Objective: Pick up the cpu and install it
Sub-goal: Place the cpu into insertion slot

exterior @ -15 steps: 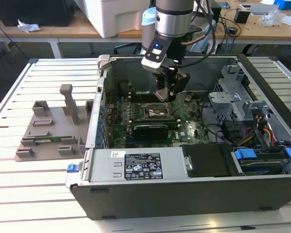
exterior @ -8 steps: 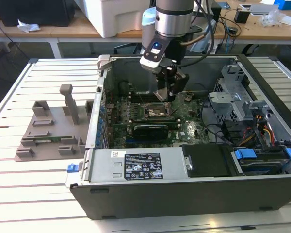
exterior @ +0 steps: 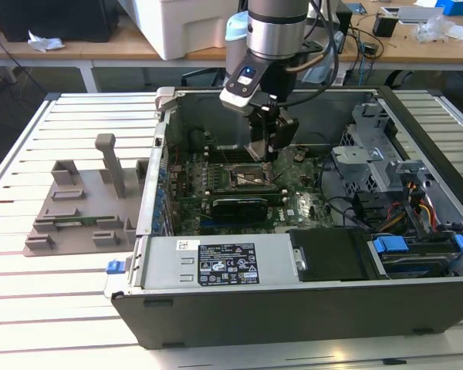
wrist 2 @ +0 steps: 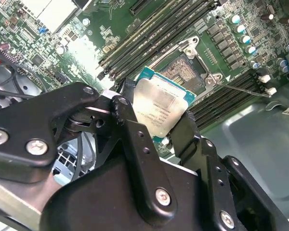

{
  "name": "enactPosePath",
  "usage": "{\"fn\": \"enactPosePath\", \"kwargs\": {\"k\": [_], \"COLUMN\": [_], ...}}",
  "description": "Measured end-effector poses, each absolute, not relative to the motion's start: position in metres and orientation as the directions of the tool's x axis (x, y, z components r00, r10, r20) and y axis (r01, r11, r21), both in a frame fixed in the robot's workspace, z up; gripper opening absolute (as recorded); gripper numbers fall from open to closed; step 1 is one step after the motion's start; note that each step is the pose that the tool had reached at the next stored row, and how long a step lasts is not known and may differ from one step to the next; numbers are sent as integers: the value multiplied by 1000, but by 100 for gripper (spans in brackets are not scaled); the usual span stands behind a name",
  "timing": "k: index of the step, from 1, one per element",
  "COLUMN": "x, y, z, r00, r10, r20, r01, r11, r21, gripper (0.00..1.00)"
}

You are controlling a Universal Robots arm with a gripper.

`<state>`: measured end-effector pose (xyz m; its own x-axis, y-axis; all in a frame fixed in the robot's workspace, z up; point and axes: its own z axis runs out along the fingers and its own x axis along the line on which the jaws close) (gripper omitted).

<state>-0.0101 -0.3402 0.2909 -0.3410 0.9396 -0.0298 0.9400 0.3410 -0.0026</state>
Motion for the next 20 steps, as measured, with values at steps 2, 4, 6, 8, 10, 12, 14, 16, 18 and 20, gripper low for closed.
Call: {"fn": "enactPosePath", "kwargs": {"k": [2, 4, 6, 8, 10, 12, 14, 16, 18, 20], "x": [-10, -10, -10, -10, -10, -10, -10, -10, -10, -10], "y": [-340, -340, -340, -340, -340, -340, -340, -340, -340, -340], "z": [291, 291, 291, 291, 291, 291, 291, 291, 291, 291], "r00": [-330, -316, -293, -282, -267, -258, -246, -225, -218, -210], "r10": [943, 948, 956, 959, 963, 966, 969, 974, 976, 977], "r20": [-30, -30, -30, -30, -30, -30, -30, -30, -30, -30], "r01": [944, 949, 956, 959, 964, 966, 969, 974, 976, 978], "r11": [330, 316, 293, 282, 267, 258, 246, 226, 218, 210], "r21": [-3, -3, -3, -3, -3, -3, -3, -3, -3, -3], "gripper": [54, 54, 54, 54, 54, 54, 54, 54, 54, 54]}}
